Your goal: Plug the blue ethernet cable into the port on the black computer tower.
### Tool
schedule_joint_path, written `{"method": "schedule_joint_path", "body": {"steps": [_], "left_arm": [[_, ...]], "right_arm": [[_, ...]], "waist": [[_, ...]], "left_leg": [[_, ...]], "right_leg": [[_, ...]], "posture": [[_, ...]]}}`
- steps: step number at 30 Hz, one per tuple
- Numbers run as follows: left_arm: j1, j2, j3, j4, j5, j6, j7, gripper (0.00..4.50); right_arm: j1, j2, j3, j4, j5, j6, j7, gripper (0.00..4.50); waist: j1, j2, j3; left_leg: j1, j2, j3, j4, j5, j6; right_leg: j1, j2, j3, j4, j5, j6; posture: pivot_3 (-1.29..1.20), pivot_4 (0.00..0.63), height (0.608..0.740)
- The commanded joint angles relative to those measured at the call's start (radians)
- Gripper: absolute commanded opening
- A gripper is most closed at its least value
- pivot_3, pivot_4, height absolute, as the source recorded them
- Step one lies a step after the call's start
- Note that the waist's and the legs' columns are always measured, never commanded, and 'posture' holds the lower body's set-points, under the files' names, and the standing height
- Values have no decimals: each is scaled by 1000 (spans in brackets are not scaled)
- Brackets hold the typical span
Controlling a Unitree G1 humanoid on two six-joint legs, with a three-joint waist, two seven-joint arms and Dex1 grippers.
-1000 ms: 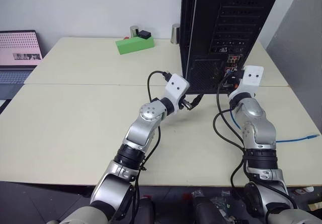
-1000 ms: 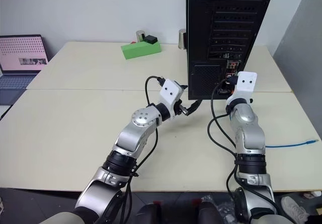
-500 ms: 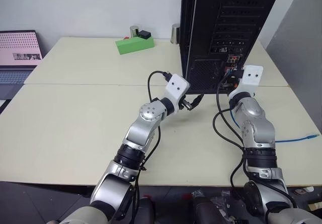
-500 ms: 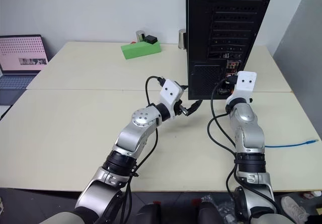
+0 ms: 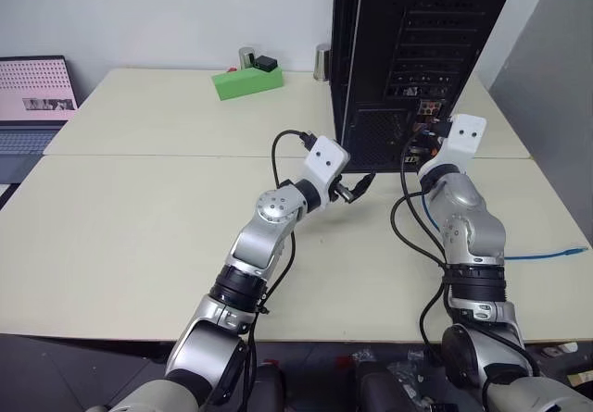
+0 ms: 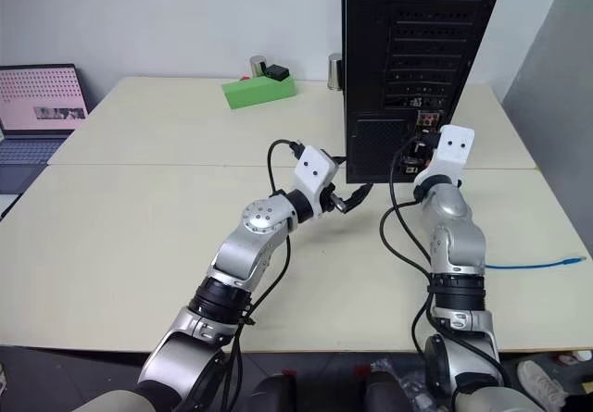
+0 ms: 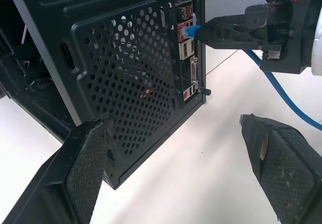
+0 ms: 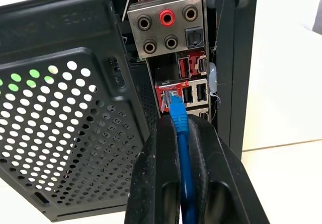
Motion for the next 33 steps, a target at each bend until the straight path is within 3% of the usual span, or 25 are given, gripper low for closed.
{"method": "schedule_joint_path", "body": {"steps": [1,15,17,18,24,33], "left_arm": [[-5,-11,8,-13,2,-20,3,4271],[0,-14,13,-19,4,-19,4,4271],[1,-10,15,-18,4,-20,3,4287],[1,-8,16,-17,3,-20,2,4287],[-7,5,20,-4,5,-25,-1,4287],[29,102,39,-39,-32,54,-95,4287]], "right_arm": [[-63,-2,-15,3,13,-12,-5,0],[-56,-14,-4,29,17,-15,39,0],[-31,-24,9,5,14,-4,62,697],[-16,-31,16,-9,14,2,78,725],[109,-100,56,-152,26,53,179,2088],[290,-327,23,-402,126,119,432,3905]], "waist": [[-1,0,0],[-14,0,0],[-15,0,0],[-15,0,0],[-10,0,0],[-8,0,0]], "left_leg": [[0,0,0,0,0,0],[0,0,0,0,0,0],[0,0,0,0,0,0],[0,0,0,0,0,0],[-2,0,0,0,0,0],[-1,0,0,-1,0,0]], "right_leg": [[0,0,0,0,0,0],[0,0,0,2,0,0],[0,0,0,2,0,0],[0,0,0,2,0,0],[-1,0,0,-1,0,0],[-1,0,0,-1,0,0]], "posture": [[0,150,740],[0,150,740],[0,150,740],[0,150,740],[0,150,740],[0,150,740]]}}
